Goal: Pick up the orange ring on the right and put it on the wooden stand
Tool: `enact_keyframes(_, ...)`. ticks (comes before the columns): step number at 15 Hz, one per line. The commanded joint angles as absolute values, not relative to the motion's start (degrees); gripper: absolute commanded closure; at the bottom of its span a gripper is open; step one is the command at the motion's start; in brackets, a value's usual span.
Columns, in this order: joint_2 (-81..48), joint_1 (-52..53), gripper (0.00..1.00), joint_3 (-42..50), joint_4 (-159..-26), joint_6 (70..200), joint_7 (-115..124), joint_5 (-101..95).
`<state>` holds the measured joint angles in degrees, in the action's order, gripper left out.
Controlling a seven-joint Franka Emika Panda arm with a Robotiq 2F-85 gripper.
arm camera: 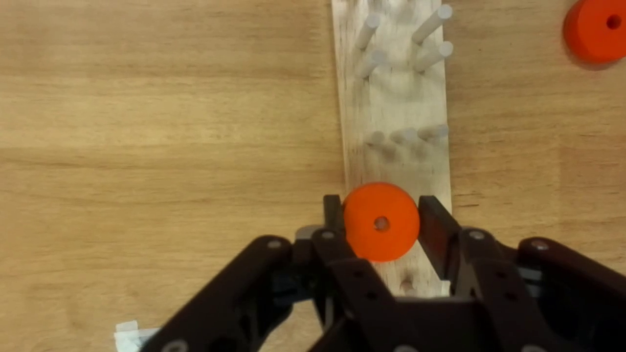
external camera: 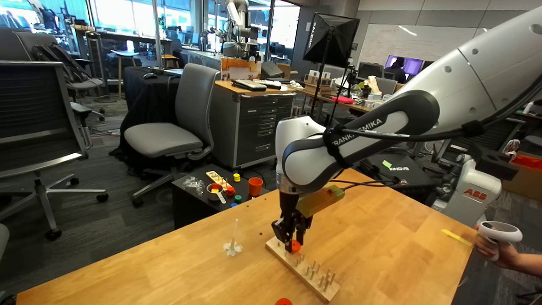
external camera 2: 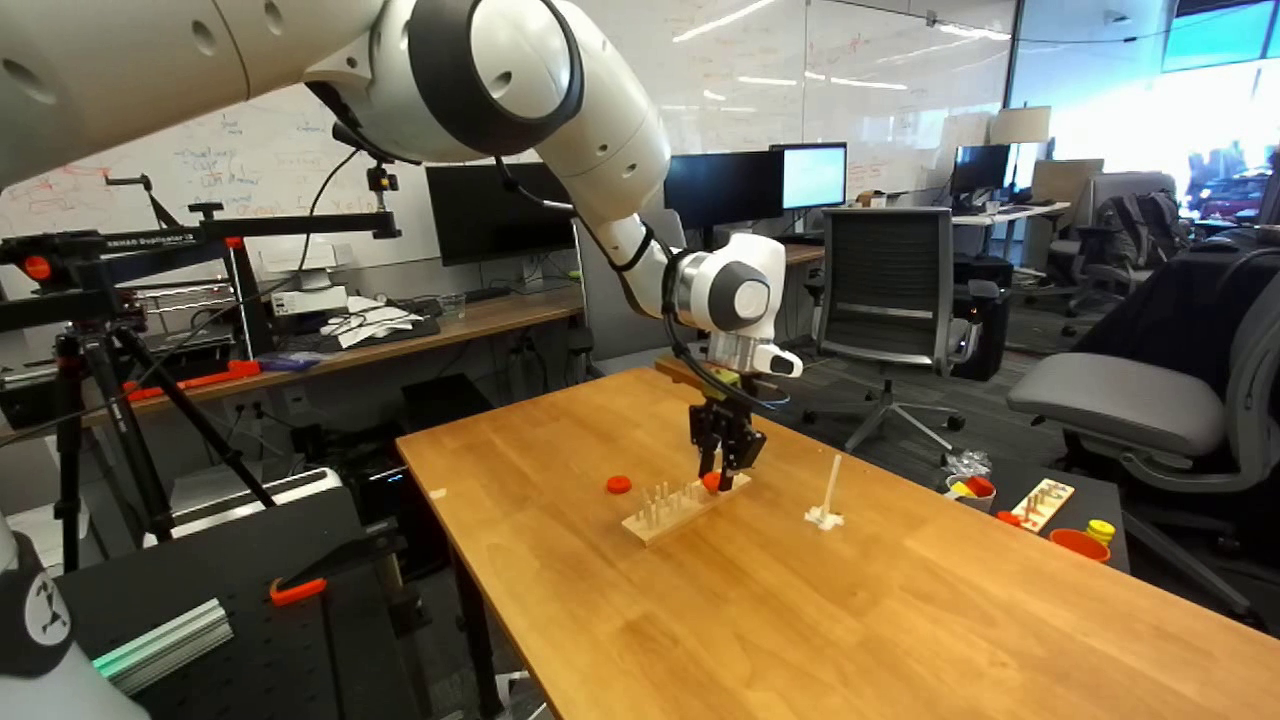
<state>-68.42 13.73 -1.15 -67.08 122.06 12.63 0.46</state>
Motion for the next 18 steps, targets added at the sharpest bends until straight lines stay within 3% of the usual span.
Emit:
enact_keyframes(1,-70.23,13.87,0.82,-1.12,-63.25,119.35,14.45,0.53)
enact_keyframes(3,-70.46,13.92,0.82,-1.1,-62.88,118.98,14.75,0.5)
enact_keyframes(4,-70.56,13.9,0.32,-1.14,-62.74,118.64,14.94,0.58)
enact_keyframes(6,-70.47,13.88,0.25,-1.3,-62.95,118.53,14.91,0.61)
enact_keyframes(9,-70.01,13.92,0.02,-1.33,-63.4,118.65,14.84,0.53)
enact_keyframes(18,-68.87,13.55,0.0,-1.52,-64.05,118.31,14.06,0.56)
